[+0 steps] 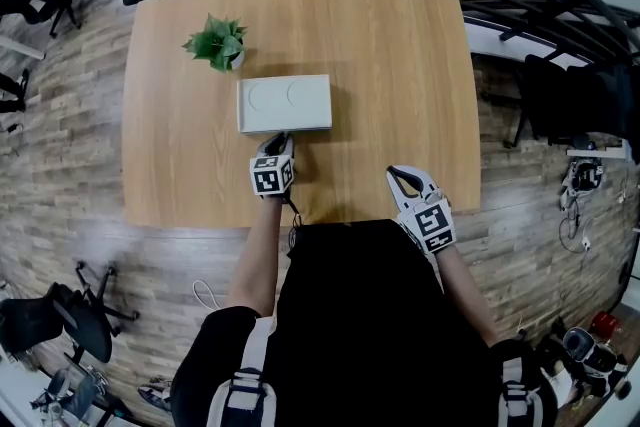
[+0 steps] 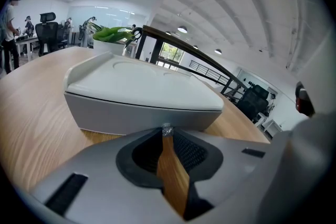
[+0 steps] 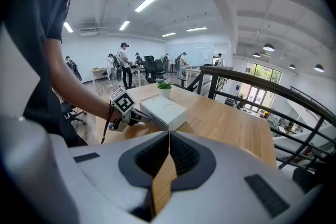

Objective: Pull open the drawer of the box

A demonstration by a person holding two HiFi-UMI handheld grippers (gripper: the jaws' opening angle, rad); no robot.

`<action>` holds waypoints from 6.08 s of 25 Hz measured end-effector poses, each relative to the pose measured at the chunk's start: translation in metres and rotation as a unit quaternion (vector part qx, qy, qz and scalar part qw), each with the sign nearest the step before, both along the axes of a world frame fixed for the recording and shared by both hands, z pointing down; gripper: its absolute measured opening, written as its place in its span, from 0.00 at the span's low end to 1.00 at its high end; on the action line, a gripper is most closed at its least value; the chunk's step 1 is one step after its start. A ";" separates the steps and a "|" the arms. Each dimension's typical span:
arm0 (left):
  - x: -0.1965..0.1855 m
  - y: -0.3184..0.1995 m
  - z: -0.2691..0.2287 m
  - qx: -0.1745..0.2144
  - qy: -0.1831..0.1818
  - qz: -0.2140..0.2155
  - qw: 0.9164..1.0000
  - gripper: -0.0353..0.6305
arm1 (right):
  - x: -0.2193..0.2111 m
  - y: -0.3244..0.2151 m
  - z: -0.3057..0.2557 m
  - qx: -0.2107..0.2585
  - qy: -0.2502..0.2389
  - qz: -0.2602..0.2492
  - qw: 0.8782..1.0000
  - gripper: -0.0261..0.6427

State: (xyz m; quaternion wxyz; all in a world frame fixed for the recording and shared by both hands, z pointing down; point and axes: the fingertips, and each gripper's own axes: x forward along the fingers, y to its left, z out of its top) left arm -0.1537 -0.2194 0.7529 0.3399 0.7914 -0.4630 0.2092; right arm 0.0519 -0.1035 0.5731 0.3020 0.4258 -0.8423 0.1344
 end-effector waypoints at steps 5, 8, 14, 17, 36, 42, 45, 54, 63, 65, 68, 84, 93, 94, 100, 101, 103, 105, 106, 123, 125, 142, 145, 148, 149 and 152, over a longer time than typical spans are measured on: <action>-0.001 0.006 0.000 -0.006 0.009 -0.006 1.000 0.18 | -0.003 0.001 -0.001 0.003 -0.002 -0.004 1.000 0.08; 0.000 0.009 -0.001 -0.006 0.007 -0.002 1.000 0.17 | -0.006 0.003 -0.002 0.003 -0.004 -0.005 1.000 0.08; -0.001 0.016 0.000 -0.006 0.005 0.002 1.000 0.17 | -0.012 0.004 -0.004 0.008 -0.004 -0.014 1.000 0.08; -0.002 0.024 0.001 -0.008 0.007 0.002 1.000 0.17 | -0.014 0.006 -0.002 0.007 -0.006 -0.017 1.000 0.08; -0.003 0.047 0.002 -0.017 0.012 -0.008 1.000 0.17 | -0.026 0.011 -0.002 0.009 -0.014 -0.038 0.999 0.08; -0.005 0.051 0.002 -0.017 0.008 -0.004 1.000 0.17 | -0.028 0.011 -0.002 0.011 -0.016 -0.041 0.999 0.08; -0.005 0.054 0.002 -0.018 0.007 -0.004 1.000 0.17 | -0.029 0.010 -0.002 0.011 -0.018 -0.043 0.999 0.08; -0.004 0.059 0.001 -0.021 0.004 -0.006 1.000 0.17 | -0.029 0.011 -0.003 0.012 -0.019 -0.051 0.998 0.08; -0.004 0.066 0.000 -0.023 0.005 -0.008 1.000 0.17 | -0.029 0.013 -0.004 0.010 -0.022 -0.056 0.998 0.08; -0.004 0.068 0.001 -0.023 0.005 -0.007 1.000 0.17 | -0.029 0.014 -0.004 0.011 -0.022 -0.058 0.998 0.08; -0.005 0.071 0.000 -0.022 0.004 -0.008 1.000 0.17 | -0.031 0.015 -0.003 0.015 -0.022 -0.062 0.998 0.08; -0.008 0.082 0.002 -0.018 0.007 -0.016 1.000 0.17 | -0.038 0.026 0.001 0.012 -0.027 -0.065 0.997 0.08; -0.006 0.091 0.002 -0.021 0.004 -0.016 1.000 0.17 | -0.040 0.025 0.002 0.016 -0.029 -0.076 0.997 0.08; -0.005 0.092 0.002 -0.021 0.005 -0.016 1.000 0.17 | -0.040 0.025 0.002 0.015 -0.030 -0.076 0.997 0.08; -0.003 0.101 0.002 -0.027 0.007 -0.019 0.999 0.17 | -0.041 0.026 0.001 0.015 -0.036 -0.085 0.996 0.08; -0.003 0.102 0.002 -0.028 0.006 -0.018 0.999 0.17 | -0.041 0.027 0.000 0.015 -0.037 -0.085 0.996 0.08; -0.003 0.104 0.004 -0.030 0.004 -0.020 0.999 0.17 | -0.041 0.027 0.000 0.012 -0.039 -0.083 0.996 0.08; -0.002 0.106 0.005 -0.031 0.005 -0.022 0.999 0.17 | -0.040 0.028 0.001 0.011 -0.040 -0.082 0.996 0.08; -0.002 0.107 0.005 -0.031 0.005 -0.024 0.999 0.17 | -0.039 0.028 0.001 0.011 -0.040 -0.083 0.996 0.08; -0.006 0.119 0.005 -0.032 -0.003 -0.030 0.999 0.17 | -0.030 0.041 0.002 0.010 -0.043 -0.082 0.996 0.08; -0.006 0.119 0.006 -0.034 0.003 -0.037 0.999 0.17 | -0.030 0.042 0.002 0.012 -0.043 -0.083 0.996 0.08; -0.029 0.139 -0.011 -0.017 -0.009 -0.067 0.998 0.18 | -0.021 0.045 -0.005 0.023 -0.055 -0.095 0.994 0.08; -0.025 0.150 -0.028 0.006 0.013 -0.077 0.997 0.12 | -0.019 0.047 -0.004 0.021 -0.058 -0.105 0.993 0.08; -0.017 0.161 -0.049 0.027 0.020 -0.072 0.997 0.09 | -0.018 0.048 -0.008 0.023 -0.064 -0.119 0.991 0.08; -0.014 0.163 -0.056 0.035 0.015 -0.070 0.997 0.09 | -0.017 0.047 -0.009 0.025 -0.066 -0.123 0.990 0.08; -0.008 0.170 -0.076 0.056 -0.003 -0.072 0.996 0.09 | -0.012 0.050 -0.008 0.027 -0.073 -0.140 0.987 0.08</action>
